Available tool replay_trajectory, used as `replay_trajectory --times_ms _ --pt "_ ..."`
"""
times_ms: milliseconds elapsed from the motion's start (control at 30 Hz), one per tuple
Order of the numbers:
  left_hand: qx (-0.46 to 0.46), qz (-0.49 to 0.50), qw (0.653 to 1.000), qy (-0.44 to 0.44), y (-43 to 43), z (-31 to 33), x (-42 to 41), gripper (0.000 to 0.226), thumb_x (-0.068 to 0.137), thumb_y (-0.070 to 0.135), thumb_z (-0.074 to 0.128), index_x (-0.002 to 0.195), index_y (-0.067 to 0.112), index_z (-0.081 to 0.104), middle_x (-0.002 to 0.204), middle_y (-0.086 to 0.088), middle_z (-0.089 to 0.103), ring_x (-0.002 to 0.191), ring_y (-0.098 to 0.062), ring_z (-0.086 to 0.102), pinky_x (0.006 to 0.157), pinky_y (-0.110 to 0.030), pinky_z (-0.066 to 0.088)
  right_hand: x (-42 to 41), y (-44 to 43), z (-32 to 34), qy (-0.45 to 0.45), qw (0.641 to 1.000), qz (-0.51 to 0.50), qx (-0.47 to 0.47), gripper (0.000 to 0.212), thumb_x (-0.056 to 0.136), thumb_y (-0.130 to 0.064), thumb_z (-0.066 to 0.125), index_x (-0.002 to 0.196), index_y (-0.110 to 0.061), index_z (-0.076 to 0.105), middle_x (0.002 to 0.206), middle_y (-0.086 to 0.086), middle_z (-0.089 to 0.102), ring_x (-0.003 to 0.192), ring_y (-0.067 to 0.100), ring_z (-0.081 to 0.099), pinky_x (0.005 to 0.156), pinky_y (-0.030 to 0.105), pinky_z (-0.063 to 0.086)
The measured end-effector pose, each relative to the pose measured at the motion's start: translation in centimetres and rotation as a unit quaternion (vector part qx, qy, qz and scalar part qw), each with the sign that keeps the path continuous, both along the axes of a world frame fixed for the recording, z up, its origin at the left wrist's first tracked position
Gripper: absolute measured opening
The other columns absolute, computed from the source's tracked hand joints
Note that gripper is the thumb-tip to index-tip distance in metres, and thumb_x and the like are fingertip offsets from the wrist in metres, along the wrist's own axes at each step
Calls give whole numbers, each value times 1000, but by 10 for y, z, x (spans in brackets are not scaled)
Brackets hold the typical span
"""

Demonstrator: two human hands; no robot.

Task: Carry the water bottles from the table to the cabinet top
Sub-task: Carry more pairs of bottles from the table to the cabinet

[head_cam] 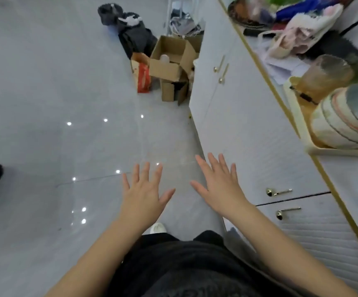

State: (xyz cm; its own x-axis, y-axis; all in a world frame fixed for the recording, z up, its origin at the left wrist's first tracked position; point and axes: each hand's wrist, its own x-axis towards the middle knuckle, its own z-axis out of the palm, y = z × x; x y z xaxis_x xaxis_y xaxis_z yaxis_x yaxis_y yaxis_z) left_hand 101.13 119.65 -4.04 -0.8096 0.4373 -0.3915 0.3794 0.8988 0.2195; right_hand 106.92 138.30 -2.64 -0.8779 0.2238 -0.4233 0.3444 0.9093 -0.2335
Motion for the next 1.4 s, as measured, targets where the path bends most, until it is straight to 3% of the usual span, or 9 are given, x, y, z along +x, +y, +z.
replay_trajectory --times_ms 133,367,633,733,833,1067,1400 --pt "6 105 994 -16 -33 -3 -3 74 94 64 27 155 27 6 163 -6 2 150 -29 -4 118 -54 1 -40 -29 -5 -29 994 109 5 70 99 -58 32 156 -33 -1 165 5 -4 151 28 -13 119 55 -5" --pt "-15 297 952 -73 -56 -9 16 73 95 64 25 155 27 7 163 -4 5 150 -25 -2 118 -56 -2 -103 -66 -22 -104 935 338 22 69 99 -58 33 156 -32 4 165 4 -2 151 30 -9 119 57 -1" --pt "8 578 806 -124 -34 -17 74 71 94 63 28 153 26 12 161 -1 13 149 -26 4 116 -61 1 -141 -104 -40 -120 801 585 47 67 98 -60 33 155 -34 10 165 4 5 151 30 -4 119 59 1" --pt "10 633 761 -144 -27 -18 91 73 95 64 27 154 26 8 163 -4 7 150 -26 -1 116 -61 -2 -141 -125 -46 -132 763 629 73 69 97 -62 31 155 -33 8 165 6 6 151 32 -2 119 60 2" --pt "8 659 736 -153 -30 -23 102 75 95 65 25 155 26 4 163 -6 4 150 -27 -5 116 -61 -4 -130 -150 -49 -140 730 663 84 69 97 -62 30 155 -33 7 165 6 3 151 32 -4 118 61 2" --pt "18 675 721 -155 -66 -29 111 75 94 65 25 155 25 5 163 -7 7 150 -29 -3 116 -62 -3 -101 -200 -52 -145 694 697 105 70 96 -64 29 155 -34 6 165 6 4 151 33 -5 117 63 2" --pt "6 655 741 -148 -136 -30 115 74 95 65 25 155 26 4 163 -8 6 150 -29 -2 115 -63 -4 -102 -261 -50 -132 723 667 120 72 96 -65 29 156 -34 4 165 6 2 151 34 -5 117 63 0"
